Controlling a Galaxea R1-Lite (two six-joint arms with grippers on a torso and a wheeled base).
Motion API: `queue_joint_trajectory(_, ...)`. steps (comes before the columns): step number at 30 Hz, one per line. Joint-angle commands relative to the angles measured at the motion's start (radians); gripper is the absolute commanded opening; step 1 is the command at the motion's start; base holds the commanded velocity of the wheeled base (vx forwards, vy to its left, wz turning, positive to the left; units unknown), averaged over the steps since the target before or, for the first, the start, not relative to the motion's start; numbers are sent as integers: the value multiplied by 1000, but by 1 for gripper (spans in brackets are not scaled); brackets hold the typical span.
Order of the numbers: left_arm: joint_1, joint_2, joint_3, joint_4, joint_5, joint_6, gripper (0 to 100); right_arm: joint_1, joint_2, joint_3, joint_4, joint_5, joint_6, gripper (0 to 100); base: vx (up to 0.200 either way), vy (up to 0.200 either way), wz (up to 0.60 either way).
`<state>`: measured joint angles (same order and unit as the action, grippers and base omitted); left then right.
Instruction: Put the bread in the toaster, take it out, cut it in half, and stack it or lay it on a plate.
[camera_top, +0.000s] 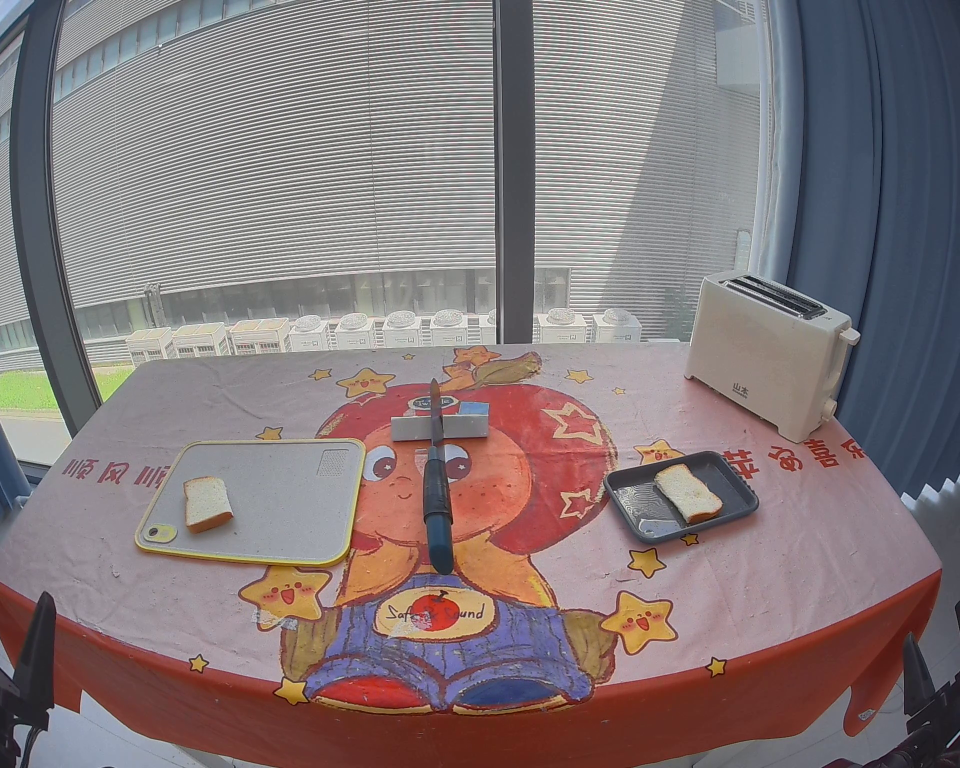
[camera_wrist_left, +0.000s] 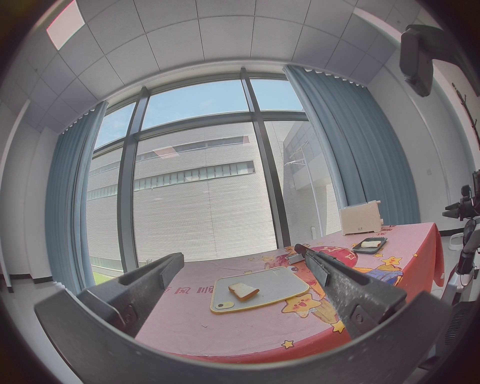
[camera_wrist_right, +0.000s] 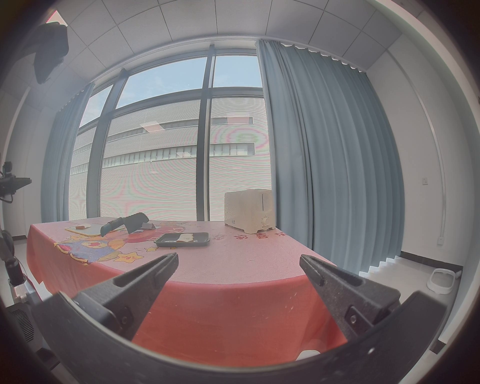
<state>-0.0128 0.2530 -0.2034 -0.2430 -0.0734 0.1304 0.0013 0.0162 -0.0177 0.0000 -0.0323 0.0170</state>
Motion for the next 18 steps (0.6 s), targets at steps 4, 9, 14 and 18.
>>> queue_joint_trajectory(4,0,111,-24,2,1,6,100,0,-16,16,0,0,0,100,0,0,0)
queue_joint_trajectory(9,0,137,-42,2,0,6,100,0,-16,16,0,0,0,100,0,0,0)
queue_joint_trajectory(14,0,166,-64,1,0,6,100,0,-16,16,0,0,0,100,0,0,0)
queue_joint_trajectory(18,-1,203,-93,2,0,6,100,0,-16,16,0,0,0,100,0,0,0)
